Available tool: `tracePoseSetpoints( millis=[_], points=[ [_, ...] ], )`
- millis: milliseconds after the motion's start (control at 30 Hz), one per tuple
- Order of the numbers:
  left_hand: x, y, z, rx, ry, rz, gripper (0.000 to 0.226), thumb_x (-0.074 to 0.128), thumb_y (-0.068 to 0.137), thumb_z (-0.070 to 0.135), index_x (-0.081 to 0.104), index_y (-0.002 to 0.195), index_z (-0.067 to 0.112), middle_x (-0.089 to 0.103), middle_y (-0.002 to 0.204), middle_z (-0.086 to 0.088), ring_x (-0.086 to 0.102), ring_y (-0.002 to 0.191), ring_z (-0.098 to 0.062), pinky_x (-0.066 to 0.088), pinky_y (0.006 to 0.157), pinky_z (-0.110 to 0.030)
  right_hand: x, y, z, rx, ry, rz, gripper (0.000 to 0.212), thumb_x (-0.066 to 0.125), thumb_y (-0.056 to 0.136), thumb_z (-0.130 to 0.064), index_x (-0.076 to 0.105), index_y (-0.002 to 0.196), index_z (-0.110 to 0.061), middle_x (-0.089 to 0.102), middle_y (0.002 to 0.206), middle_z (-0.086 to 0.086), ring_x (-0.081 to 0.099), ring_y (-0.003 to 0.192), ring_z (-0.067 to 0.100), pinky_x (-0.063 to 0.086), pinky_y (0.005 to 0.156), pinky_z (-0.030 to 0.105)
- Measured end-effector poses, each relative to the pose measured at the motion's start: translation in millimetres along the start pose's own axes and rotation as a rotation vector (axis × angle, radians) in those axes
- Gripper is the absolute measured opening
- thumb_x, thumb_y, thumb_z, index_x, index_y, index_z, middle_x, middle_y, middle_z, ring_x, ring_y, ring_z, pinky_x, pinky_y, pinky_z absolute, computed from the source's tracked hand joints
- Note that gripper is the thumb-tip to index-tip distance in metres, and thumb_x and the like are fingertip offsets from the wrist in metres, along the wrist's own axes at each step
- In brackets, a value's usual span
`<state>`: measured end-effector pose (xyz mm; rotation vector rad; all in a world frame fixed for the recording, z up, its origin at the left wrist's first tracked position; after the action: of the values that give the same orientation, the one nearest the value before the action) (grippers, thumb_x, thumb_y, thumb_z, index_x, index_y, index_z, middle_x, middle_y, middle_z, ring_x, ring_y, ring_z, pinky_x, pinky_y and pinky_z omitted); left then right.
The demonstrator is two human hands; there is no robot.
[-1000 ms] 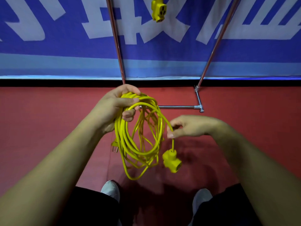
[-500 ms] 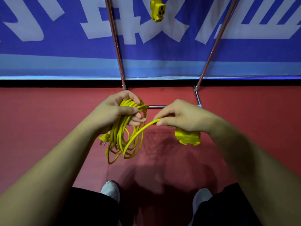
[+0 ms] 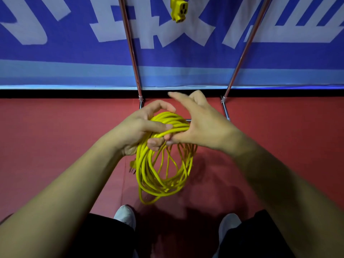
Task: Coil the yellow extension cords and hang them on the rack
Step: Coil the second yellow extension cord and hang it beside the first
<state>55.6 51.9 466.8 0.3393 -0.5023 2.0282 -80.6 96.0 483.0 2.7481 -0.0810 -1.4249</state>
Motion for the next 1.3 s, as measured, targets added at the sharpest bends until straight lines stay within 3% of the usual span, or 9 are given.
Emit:
tracePoseSetpoints(
  millis=[100,200,300,533,667,933,1033,1200,1300],
  points=[
    [8,0,-2,-0.011,0.075,-0.024,0.044,0.057,0.08,-0.007,0.044,0.117,0.01,0.047,0.058,-0.018,0.036,0.029,-0.011,0.033,0.035,-0.017,8,2,-4,-0.072,-0.085,-0.038,0.094,0.075,0.059,-0.046,0.031,0.142,-0.045,0.053,0.128,-0.012,0.061,0.103,0.017,0.051,0.085,0.034],
    [5,2,-6,0.0,0.132,0.097,0.056,0.063,0.073,-0.007,0.039,0.122,0.01,0.048,0.054,-0.016,0.038,0.028,-0.012,0.035,0.034,-0.019,14,3,1,0.014,0.011,-0.041,0.051,0.068,0.065,-0.031,0.057,0.115,-0.035,0.07,0.084,-0.007,0.062,0.078,0.023,0.05,0.072,0.034],
    [-5,-2,-1,0.052,0.349,0.131,0.068,0.071,0.072,-0.005,0.035,0.126,0.017,0.055,0.052,-0.015,0.051,0.037,-0.021,0.043,0.042,-0.025,11,3,-3,0.035,-0.175,0.033,0.014,0.058,0.072,-0.033,0.06,0.082,-0.024,0.069,0.079,0.001,0.061,0.086,0.033,0.043,0.064,0.034],
    [-29,-10,1,0.086,1.036,0.268,0.046,0.078,0.069,0.017,0.048,0.1,0.032,0.067,0.076,-0.011,0.064,0.063,-0.024,0.055,0.059,-0.039,-13,4,11,0.176,0.003,0.199,0.017,0.054,0.067,-0.028,0.05,0.06,-0.014,0.052,0.055,0.005,0.058,0.065,0.029,0.043,0.058,0.036],
    [-36,-2,-2,0.097,0.872,0.32,0.031,0.063,0.067,0.028,0.062,0.09,0.006,0.073,0.086,-0.011,0.068,0.072,-0.019,0.053,0.061,-0.03,-27,1,37,0.332,0.407,0.318,0.024,0.058,0.074,-0.012,0.056,0.052,-0.003,0.051,0.04,0.004,0.048,0.039,0.015,0.039,0.045,0.027],
    [-35,-1,20,0.228,0.395,0.384,0.016,0.061,0.081,0.008,0.05,0.073,0.016,0.039,0.051,-0.001,0.038,0.04,-0.018,0.037,0.048,-0.028,-25,2,59,0.318,0.346,0.173,0.022,0.066,0.079,-0.021,0.063,0.06,-0.011,0.066,0.054,0.004,0.063,0.05,0.016,0.051,0.059,0.034],
    [-28,-2,19,0.214,0.445,0.374,0.014,0.06,0.077,0.006,0.049,0.071,0.011,0.034,0.048,-0.002,0.033,0.037,-0.017,0.037,0.047,-0.03,-15,-4,62,0.256,0.376,-0.009,0.006,0.072,0.078,-0.009,0.066,0.078,-0.009,0.072,0.069,0.008,0.066,0.062,0.016,0.057,0.068,0.043],
    [-8,5,20,0.172,0.694,0.321,0.011,0.06,0.08,0.004,0.049,0.076,0.002,0.041,0.048,-0.004,0.043,0.038,-0.018,0.037,0.041,-0.026,-16,-5,24,0.012,0.457,0.082,0.065,0.081,0.069,-0.005,0.052,0.125,-0.02,0.067,0.108,-0.001,0.065,0.092,0.004,0.053,0.087,0.024],
    [-2,9,23,0.212,0.866,0.31,0.01,0.061,0.078,0.004,0.051,0.075,0.004,0.045,0.049,0.0,0.044,0.04,-0.014,0.035,0.04,-0.021,-13,-3,8,-0.019,0.133,0.148,0.045,0.073,0.066,-0.021,0.06,0.108,-0.03,0.07,0.092,-0.009,0.066,0.084,0.007,0.053,0.079,0.03]
  ],
)
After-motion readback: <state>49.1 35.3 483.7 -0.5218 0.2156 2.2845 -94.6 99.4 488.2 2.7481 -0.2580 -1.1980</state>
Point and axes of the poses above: each hand's wrist, its own y-axis towards the middle knuckle, its own x-axis out of the palm, z = x × y, the point moved 5 cm from there along y, towards the middle knuckle
